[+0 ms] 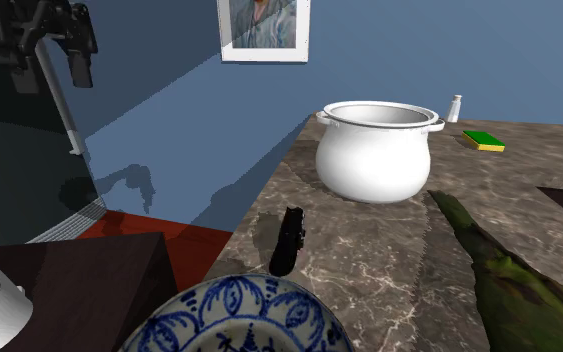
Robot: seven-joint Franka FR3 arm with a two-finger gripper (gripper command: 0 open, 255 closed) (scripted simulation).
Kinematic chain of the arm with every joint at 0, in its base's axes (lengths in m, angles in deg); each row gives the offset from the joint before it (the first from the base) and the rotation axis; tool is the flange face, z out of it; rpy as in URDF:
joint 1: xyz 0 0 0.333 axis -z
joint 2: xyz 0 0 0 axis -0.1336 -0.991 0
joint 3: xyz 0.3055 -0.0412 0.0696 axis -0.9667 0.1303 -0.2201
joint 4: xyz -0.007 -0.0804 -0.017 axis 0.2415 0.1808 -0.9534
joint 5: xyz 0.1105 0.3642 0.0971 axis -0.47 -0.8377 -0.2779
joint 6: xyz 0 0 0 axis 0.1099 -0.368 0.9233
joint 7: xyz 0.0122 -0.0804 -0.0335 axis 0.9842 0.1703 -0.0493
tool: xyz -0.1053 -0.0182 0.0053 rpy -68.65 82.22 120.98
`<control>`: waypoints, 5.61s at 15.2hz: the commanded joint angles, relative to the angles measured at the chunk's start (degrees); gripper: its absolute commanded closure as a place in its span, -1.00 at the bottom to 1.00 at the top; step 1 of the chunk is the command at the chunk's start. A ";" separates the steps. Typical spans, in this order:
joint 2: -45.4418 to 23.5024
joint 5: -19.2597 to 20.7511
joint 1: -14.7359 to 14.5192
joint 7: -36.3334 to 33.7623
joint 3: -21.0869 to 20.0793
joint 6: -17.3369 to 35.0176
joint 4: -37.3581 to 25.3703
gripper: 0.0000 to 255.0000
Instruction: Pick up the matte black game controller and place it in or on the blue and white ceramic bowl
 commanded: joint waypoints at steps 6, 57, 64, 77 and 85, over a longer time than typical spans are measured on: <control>-10.61 2.15 -0.67 8.05 4.15 6.33 -2.96 -1.00; -58.28 -3.09 3.69 69.21 8.88 32.25 -28.90 -1.00; -59.21 -6.45 6.63 85.05 8.07 39.88 -25.66 -1.00; -60.21 -6.67 6.63 85.19 7.98 41.60 -24.92 1.00; -59.83 -6.58 6.62 85.11 8.01 40.93 -25.22 1.00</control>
